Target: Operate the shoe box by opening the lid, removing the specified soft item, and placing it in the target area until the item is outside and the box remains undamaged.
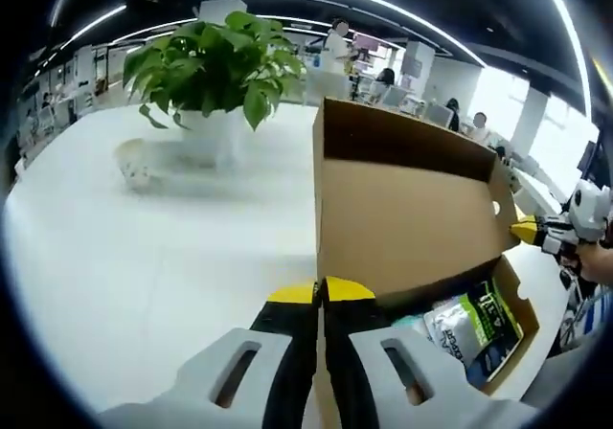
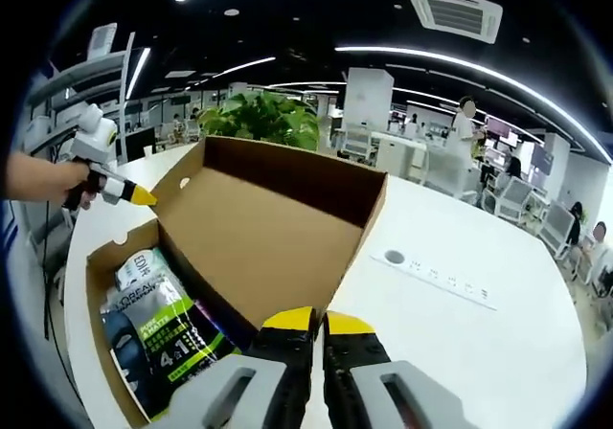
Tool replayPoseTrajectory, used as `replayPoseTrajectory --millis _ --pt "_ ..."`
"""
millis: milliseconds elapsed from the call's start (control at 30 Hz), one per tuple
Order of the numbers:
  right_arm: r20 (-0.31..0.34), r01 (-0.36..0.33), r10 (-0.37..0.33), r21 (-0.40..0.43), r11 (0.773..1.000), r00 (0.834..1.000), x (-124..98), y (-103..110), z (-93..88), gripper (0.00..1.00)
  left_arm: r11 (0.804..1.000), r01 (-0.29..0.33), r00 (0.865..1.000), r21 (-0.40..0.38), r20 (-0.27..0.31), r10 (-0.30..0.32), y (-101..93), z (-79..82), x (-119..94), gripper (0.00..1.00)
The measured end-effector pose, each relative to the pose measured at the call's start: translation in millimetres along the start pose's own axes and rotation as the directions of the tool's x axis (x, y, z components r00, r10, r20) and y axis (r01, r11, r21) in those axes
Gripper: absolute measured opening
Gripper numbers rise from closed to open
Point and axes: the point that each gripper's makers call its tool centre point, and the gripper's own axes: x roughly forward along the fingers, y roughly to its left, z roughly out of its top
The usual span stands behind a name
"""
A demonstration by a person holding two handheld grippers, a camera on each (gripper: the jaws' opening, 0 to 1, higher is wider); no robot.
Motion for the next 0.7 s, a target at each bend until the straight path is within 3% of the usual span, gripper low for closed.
replayPoseTrajectory --millis 700 --pt "-0.034 0.000 0.006 0.170 0.985 0.999 22.5 -10.2 -8.3 0.00 0.990 -0.013 0.999 -0.138 -0.050 0.007 9.7 3.2 22.9 0.00"
